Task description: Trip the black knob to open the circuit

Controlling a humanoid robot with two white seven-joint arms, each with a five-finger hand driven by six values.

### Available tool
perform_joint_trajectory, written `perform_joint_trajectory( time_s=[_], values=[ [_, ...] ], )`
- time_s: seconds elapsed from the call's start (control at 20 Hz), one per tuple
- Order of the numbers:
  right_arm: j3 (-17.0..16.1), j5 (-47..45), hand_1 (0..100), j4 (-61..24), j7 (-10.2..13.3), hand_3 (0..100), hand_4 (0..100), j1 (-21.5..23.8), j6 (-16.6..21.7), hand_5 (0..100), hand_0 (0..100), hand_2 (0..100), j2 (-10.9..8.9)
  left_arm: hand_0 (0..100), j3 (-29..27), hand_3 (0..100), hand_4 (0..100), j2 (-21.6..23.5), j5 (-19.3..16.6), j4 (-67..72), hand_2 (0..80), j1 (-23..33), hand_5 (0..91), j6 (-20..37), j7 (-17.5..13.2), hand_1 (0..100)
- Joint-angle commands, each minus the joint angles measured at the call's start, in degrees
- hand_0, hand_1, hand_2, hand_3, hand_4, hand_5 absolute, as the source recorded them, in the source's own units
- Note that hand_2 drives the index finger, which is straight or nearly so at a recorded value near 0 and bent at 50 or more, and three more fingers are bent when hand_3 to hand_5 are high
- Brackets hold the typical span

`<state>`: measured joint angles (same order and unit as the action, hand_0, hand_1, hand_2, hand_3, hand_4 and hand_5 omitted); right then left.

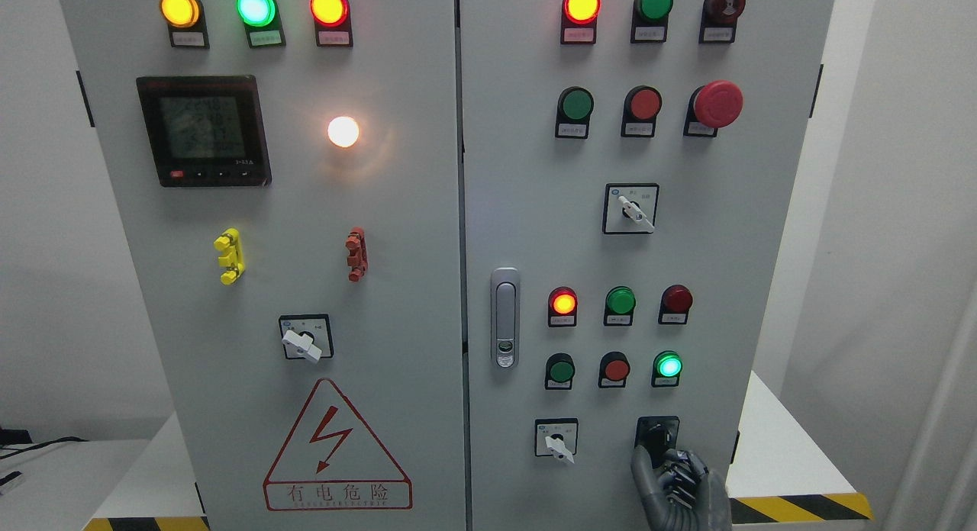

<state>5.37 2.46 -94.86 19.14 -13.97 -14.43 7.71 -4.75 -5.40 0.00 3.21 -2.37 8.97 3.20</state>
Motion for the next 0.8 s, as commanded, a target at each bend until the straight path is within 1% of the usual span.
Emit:
perform_joint_trajectory(
  time_s=[0.0, 0.75],
  values=[
    [-0.3, 0.1, 65, 0.0, 0.1, 89, 92, 0.1, 1.3, 100, 37, 60, -0.06, 12, 0.0, 0, 0, -0.1, -1.8, 0.0, 0.0, 0.0, 0.0, 0.0, 0.0, 39],
    [-0.4, 0.2, 65, 0.1, 0.1, 88, 91, 0.1, 1.3, 100, 37, 58, -0.06, 12, 0.0, 0, 0, 0.0, -1.8, 0.0, 0.0, 0.0, 0.0, 0.0, 0.0, 39]
  ],
)
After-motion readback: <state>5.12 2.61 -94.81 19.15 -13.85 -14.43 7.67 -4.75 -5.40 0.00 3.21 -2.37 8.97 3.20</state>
